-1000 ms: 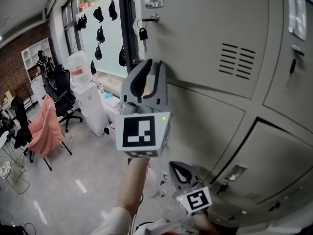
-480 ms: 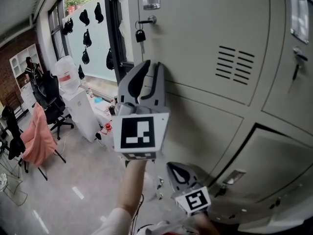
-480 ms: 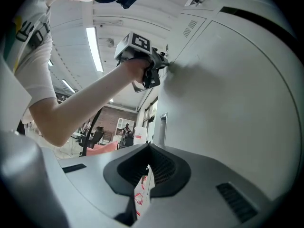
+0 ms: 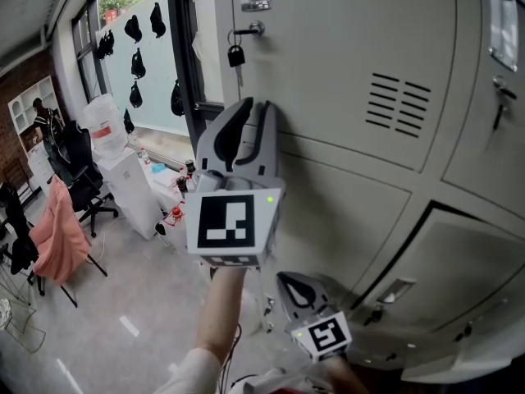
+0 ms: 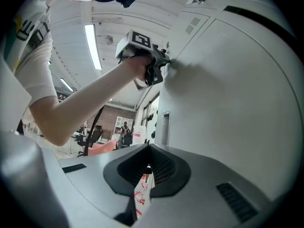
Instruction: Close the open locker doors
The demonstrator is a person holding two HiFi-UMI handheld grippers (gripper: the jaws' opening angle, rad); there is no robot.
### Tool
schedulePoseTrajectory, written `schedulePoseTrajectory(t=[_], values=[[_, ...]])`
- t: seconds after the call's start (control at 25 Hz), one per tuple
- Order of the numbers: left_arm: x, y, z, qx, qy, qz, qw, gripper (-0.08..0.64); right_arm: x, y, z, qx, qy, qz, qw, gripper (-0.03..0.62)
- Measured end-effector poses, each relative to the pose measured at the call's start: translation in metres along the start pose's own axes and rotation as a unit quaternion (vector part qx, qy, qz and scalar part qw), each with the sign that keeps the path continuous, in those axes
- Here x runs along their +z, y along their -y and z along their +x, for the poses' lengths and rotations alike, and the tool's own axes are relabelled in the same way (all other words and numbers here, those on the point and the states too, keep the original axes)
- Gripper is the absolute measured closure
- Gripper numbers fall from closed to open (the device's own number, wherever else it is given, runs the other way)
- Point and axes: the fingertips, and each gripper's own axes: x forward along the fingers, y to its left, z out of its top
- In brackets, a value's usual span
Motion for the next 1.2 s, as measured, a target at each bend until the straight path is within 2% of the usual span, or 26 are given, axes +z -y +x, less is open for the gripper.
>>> schedulePoseTrajectory(t=[0.12,0.24,0.48,0.64,0.8,1.08,1.2], values=[[0.003,0.002,-0.008,-0.003,0.022,-0.051,0.9985,0.452,-0.005,0.001,-0.004,-0.017,-0.011,0.003,1.0,0.588],[-0.003,0.001,-0.02,-0.017,0.018,-0.083,0.9963,0.426,-0.012,0.003,-0.009,-0.042,-0.027,0.005,0.999,0.588],[0.001,0.025,-0.033,-0.087,0.057,-0.14,0.9846,0.426,-0.02,0.015,-0.024,-0.116,-0.054,0.012,0.992,0.588],[0.01,0.047,-0.039,-0.134,0.08,-0.177,0.9716,0.413,-0.021,0.027,-0.051,-0.176,-0.067,0.004,0.982,0.588],[0.029,0.089,-0.05,-0.185,0.099,-0.216,0.9535,0.4,-0.019,0.043,-0.104,-0.257,-0.062,0.015,0.964,0.588],[0.094,0.167,-0.082,-0.249,0.131,-0.246,0.9278,0.4,0.009,0.047,-0.206,-0.345,-0.036,0.002,0.938,0.587],[0.127,0.214,-0.105,-0.278,0.139,-0.263,0.9133,0.4,0.015,0.036,-0.263,-0.377,-0.04,-0.005,0.925,0.588]])
